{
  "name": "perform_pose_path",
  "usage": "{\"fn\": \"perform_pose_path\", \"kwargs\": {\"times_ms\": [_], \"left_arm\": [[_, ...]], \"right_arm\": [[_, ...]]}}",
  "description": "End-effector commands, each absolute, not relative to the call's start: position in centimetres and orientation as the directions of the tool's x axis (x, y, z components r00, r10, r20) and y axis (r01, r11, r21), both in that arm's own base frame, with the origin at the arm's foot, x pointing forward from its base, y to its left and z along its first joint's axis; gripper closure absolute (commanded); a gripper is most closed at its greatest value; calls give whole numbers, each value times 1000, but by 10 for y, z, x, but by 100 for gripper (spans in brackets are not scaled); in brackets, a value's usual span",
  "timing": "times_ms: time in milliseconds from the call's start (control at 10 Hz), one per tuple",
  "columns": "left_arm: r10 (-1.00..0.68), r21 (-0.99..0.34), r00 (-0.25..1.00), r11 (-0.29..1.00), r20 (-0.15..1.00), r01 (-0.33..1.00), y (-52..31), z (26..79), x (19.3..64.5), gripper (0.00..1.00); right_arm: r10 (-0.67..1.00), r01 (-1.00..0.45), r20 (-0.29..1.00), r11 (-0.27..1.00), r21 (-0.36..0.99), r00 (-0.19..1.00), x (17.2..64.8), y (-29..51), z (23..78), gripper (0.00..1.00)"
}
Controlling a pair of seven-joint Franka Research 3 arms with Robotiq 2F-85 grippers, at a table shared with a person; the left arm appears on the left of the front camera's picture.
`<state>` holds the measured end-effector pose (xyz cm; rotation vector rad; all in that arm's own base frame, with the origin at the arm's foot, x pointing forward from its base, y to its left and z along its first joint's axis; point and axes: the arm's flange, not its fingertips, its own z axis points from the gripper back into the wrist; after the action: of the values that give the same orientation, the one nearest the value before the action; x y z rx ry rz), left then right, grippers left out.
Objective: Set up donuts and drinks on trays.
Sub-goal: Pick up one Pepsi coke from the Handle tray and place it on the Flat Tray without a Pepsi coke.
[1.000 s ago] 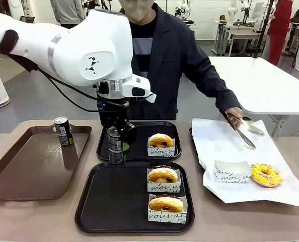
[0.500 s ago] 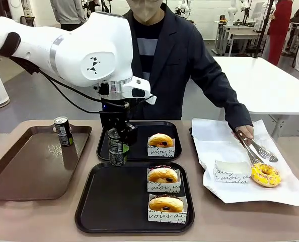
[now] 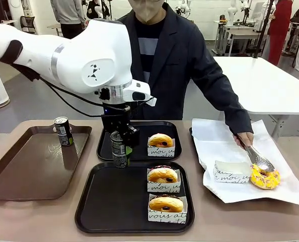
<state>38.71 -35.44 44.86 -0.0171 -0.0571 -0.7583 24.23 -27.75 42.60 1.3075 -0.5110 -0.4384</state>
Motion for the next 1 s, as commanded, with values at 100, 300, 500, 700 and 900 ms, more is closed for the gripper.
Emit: {"fn": "perform_pose_path", "kwargs": {"times_ms": [100, 300, 500, 700, 900], "left_arm": [[-568, -21, 806, 815, 164, 579, -360, 417, 377, 41], [-578, 8, 801, 812, 153, 584, -364, 404, 363, 41], [-584, -6, 801, 808, 130, 590, -363, 392, 358, 41], [-596, -23, 800, 801, 74, 599, -362, 379, 355, 41], [-606, -64, 795, 792, 36, 607, -357, 369, 355, 41]], "right_arm": [[-571, 4, 119, 210, 978, 812, 242, -277, 427, 0], [-571, 4, 119, 210, 978, 812, 242, -277, 427, 0], [-571, 4, 119, 210, 978, 812, 242, -277, 427, 0], [-571, 4, 119, 210, 978, 812, 242, -277, 427, 0], [-571, 4, 119, 210, 978, 812, 242, -277, 427, 0]]}}
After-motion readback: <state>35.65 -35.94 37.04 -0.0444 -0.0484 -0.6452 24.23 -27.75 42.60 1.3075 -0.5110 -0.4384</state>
